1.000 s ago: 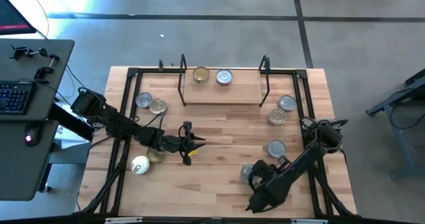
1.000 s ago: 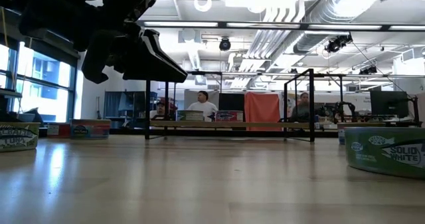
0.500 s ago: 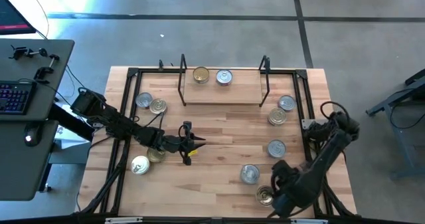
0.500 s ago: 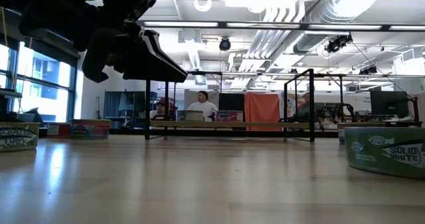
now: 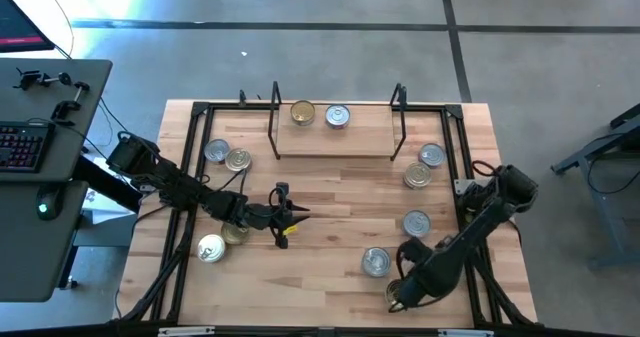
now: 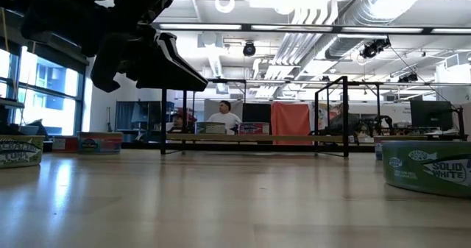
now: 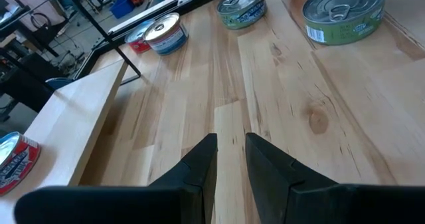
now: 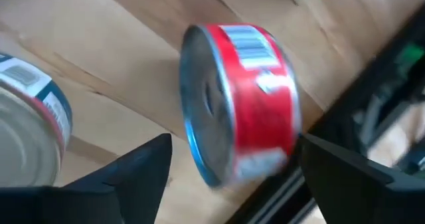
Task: Stack canned seafood by type on shelf
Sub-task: Put the red tuna can and align with the other red tuna can on the shelf
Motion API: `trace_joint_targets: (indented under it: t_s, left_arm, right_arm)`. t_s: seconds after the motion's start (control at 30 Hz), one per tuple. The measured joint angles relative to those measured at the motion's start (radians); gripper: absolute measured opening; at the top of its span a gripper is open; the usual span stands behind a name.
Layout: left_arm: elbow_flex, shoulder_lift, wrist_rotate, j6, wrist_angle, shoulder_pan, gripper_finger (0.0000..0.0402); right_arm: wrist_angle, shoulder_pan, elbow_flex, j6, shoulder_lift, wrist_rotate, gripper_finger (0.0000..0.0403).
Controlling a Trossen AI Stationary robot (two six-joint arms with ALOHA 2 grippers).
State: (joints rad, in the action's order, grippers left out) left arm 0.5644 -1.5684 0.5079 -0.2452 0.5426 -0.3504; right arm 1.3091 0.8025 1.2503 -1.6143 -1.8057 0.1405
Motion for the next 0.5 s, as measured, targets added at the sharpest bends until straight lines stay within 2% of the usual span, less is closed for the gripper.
trace_joint_targets:
  t_s: [0.1, 0.2, 0.33, 0.5]
  left_arm:
    - [0.0, 0.0, 0.0, 0.001, 0.0, 0.001, 0.0071]
    - [0.0, 0.0, 0.0, 0.001, 0.0, 0.002, 0.0071]
    - [0.0, 0.0, 0.0, 0.0, 0.0, 0.002, 0.0071]
    - [0.0, 0.0, 0.0, -0.009, 0.001, 0.002, 0.0071]
  right_arm:
    - [-0.077, -0.02, -0.051, 0.053, 0.0, 0.008, 0.0301]
    - [-0.138, -0.031, -0.078, 0.095, 0.0, -0.001, 0.0271]
    - [-0.163, -0.017, -0.088, 0.112, 0.0, -0.083, 0.0211]
    - [-0.129, -0.002, -0.089, 0.037, 0.012, -0.113, 0.012]
